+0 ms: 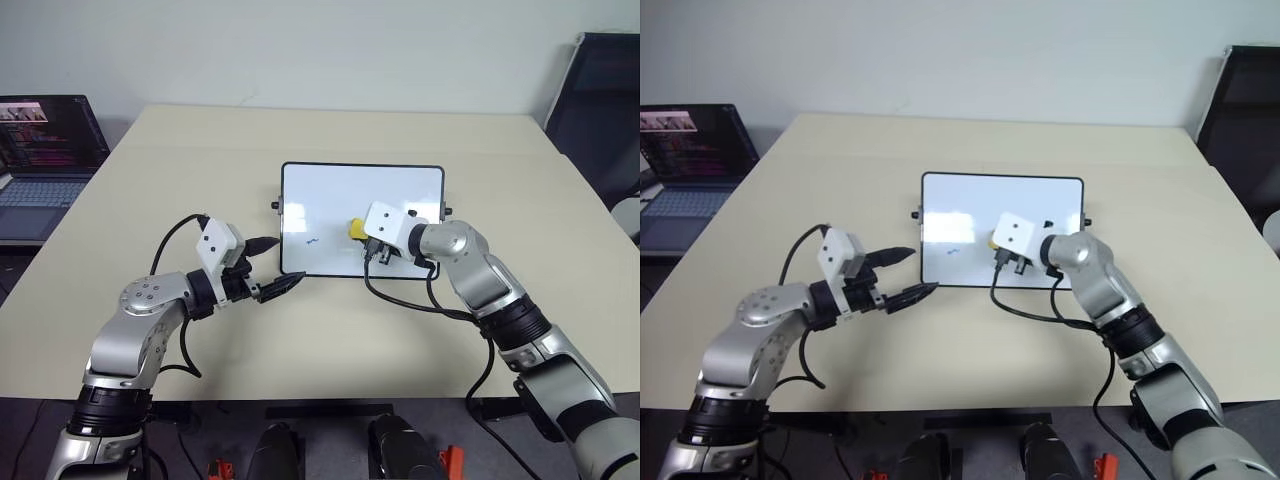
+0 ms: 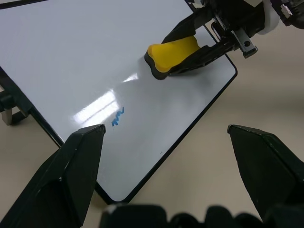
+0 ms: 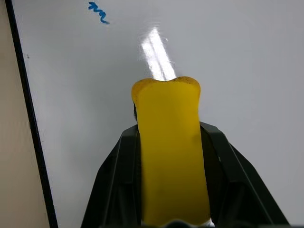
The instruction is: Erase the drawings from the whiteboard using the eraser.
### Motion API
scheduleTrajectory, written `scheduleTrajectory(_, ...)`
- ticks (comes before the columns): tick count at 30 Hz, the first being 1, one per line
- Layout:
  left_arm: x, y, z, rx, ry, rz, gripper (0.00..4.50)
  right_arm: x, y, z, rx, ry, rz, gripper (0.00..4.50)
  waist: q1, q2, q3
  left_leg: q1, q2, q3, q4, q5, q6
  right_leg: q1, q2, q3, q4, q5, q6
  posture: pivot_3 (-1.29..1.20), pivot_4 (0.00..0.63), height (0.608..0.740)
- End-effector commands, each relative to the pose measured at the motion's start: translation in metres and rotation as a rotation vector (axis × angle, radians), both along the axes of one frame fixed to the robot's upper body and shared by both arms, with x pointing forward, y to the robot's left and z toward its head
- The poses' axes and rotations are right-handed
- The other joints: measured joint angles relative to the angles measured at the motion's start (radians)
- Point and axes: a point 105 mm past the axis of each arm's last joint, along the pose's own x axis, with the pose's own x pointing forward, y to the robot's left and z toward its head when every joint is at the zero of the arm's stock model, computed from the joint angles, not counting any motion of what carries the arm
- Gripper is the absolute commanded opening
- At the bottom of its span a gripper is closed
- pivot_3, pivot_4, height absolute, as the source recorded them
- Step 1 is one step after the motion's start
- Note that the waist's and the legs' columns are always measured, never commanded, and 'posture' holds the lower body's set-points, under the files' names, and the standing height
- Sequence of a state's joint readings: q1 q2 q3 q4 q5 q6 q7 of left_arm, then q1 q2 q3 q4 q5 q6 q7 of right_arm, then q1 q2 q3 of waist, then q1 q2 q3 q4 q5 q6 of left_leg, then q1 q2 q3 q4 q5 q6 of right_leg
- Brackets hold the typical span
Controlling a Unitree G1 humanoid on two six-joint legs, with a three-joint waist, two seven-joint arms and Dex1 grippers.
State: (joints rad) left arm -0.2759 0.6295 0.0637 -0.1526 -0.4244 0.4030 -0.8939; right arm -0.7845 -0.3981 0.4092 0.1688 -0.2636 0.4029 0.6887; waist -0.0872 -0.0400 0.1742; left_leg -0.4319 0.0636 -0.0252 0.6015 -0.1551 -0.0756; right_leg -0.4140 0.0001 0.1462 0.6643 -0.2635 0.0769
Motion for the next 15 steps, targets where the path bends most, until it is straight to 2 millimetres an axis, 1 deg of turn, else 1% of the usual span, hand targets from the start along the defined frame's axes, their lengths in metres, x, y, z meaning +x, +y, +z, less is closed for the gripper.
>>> scheduleTrajectory(1, -0.002, -0.005, 0.005, 0.0, -0.032, -0.03, 4.5, 0.019, -0.028, 0.02, 0.038, -0.094, -0.154, 1.27, 0.0, 0.0, 0.0, 0.0, 0.0, 0.0, 0.001, 0.0, 0.0, 0.0, 0.0, 0.0, 0.0, 0.0, 0.0, 0.0, 0.15, 0.74)
scheduleTrajectory(5, -0.002, -0.006, 0.005, -0.001, -0.029, -0.04, 4.5, 0.008, -0.041, -0.002, -0.02, 0.002, -0.144, 1.27, 0.004, 0.0, 0.0, 0.0, 0.0, 0.0, 0.004, 0.0, 0.0, 0.002, -0.001, 0.0, -0.001, 0.0, 0.0, 0.0, 0.15, 0.74)
scheduleTrajectory(8, -0.001, -0.007, 0.005, -0.002, -0.029, -0.044, 4.5, 0.0, -0.047, -0.012, -0.051, 0.049, -0.137, 1.27, 0.005, -0.001, 0.0, 0.0, 0.0, 0.0, 0.004, 0.0, 0.0, 0.003, -0.001, 0.0, -0.002, 0.0, 0.0, 0.0, 0.15, 0.74)
scheduleTrajectory(12, -0.001, -0.008, 0.005, -0.003, -0.028, -0.049, 4.5, -0.005, -0.059, -0.016, -0.054, 0.07, -0.166, 1.27, 0.004, -0.001, 0.0, 0.0, 0.0, 0.0, 0.004, 0.0, 0.0, 0.002, -0.001, 0.0, -0.002, 0.0, 0.0, 0.0, 0.15, 0.74)
scheduleTrajectory(15, -0.001, -0.008, 0.005, -0.004, -0.026, -0.051, 4.5, -0.007, -0.056, -0.012, -0.014, 0.07, -0.17, 1.27, 0.004, -0.001, 0.0, 0.0, 0.0, 0.0, 0.004, 0.0, 0.0, 0.002, -0.001, 0.0, -0.002, 0.0, 0.0, 0.0, 0.15, 0.74)
